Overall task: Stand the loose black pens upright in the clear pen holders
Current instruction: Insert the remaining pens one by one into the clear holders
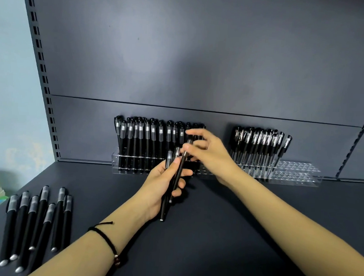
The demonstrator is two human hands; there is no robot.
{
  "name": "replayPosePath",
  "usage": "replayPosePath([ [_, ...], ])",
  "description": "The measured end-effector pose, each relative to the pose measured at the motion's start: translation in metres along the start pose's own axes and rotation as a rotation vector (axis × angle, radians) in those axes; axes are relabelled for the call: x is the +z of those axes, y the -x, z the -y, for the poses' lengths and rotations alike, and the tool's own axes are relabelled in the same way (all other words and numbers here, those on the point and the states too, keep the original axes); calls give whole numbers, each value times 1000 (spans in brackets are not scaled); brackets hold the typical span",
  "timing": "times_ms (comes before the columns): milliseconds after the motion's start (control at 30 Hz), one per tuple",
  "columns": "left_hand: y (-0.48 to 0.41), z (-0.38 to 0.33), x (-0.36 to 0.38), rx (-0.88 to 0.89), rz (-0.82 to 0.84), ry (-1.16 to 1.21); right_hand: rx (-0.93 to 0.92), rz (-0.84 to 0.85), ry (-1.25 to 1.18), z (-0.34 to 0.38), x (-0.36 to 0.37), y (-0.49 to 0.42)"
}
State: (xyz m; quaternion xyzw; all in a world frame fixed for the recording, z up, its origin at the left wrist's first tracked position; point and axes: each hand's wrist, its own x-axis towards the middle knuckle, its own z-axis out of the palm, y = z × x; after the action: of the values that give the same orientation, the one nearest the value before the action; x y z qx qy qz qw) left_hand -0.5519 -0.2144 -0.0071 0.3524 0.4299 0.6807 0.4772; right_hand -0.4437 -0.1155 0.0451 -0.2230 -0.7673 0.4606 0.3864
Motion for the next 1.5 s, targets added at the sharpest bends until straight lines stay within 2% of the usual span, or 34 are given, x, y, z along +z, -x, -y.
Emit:
replayPosePath([
  [100,0,3,-1,-54,-24,-41,-63,-307,-139,6,-16,-14],
  [167,-1,4,-3,-46,-26,-78,-177,-483,-33,9,-34,-25],
  [267,-1,4,-5,-24,-12,-109,-297,-577,250,7,-53,-37],
  [567,1,2,-3,-30,1,-120,-354,-508,475,-8,-51,-40],
  [733,1,0,-2,-77,-8,-130,-255,-299,607,-30,-36,-28],
  [867,2,-1,-2,-120,19,-76,-306,-430,665,-17,-32,-23],
  [933,2,-1,0,-91,20,-26,-337,-424,629,-11,-27,-16],
  [1000,1,0,2,-44,22,11,-303,-283,541,-6,-19,-8],
  [1100,1,1,3,-8,29,10,-141,-37,428,-2,-8,2],
  [1200,2,2,2,-13,44,-9,-28,46,280,0,-6,4],
  [1300,2,2,2,-44,42,-20,8,-74,92,4,-14,-4],
  [1400,0,3,0,-81,23,-51,-54,-337,-97,9,-34,-19],
  [1500,0,4,-1,-95,4,-65,-212,-567,-21,11,-63,-30],
])
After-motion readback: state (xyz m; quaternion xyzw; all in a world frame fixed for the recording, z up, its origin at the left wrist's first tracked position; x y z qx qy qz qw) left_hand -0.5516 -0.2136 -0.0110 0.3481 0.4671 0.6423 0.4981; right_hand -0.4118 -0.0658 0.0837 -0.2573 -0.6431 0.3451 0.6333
